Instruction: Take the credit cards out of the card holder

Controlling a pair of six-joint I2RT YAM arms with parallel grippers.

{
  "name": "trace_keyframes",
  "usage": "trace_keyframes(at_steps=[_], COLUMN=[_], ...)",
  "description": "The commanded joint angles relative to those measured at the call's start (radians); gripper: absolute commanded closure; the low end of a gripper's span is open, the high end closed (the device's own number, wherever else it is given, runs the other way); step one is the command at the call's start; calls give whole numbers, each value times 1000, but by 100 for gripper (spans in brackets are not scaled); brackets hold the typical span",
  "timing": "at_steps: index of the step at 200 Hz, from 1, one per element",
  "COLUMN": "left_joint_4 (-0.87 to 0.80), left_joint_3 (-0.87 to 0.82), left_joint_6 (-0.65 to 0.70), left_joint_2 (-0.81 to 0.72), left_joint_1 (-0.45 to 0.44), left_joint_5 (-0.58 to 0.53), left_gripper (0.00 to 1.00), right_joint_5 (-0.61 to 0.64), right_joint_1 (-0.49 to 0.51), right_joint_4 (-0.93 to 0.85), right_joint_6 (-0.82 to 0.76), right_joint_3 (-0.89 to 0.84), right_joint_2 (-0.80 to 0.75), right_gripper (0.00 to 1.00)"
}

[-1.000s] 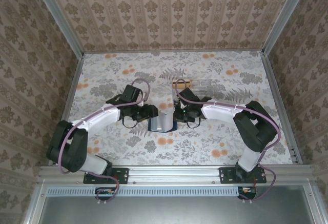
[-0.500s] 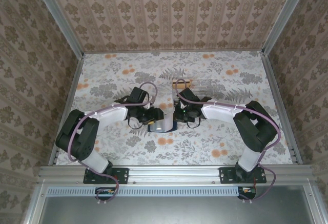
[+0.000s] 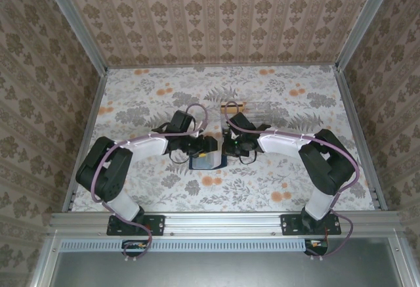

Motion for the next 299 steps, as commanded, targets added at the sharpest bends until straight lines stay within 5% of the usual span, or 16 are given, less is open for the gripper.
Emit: trace_keyframes(at_steps=[1,86,128,199,270,299], left_joint_4=[51,59,48,13,-149,-263], left_joint_3=[34,109,153,178,186,153], left_joint_6=[-21,-34,-35,-30,36,83], left_joint_2=[25,98,162,198,44,-49], left_joint_1=[-9,-32,-43,-49,9,48], left_joint_5=[48,60,54,35,-77,-166], left_gripper=[47,49,51,58,55,54], right_joint_5=[19,91,-7,-52,39,43], right_joint_1=[-11,-30,-24,48,40,39], right_joint_4=[-9,-55,50,209,128,117], right_joint_6=[8,39,73,113,74,61], right_joint_3=[1,-101,-222,-226,-202,-196], right_joint_2=[-3,-202,-295,-201,-165,-153], right_gripper=[80,59,44,37,82,91])
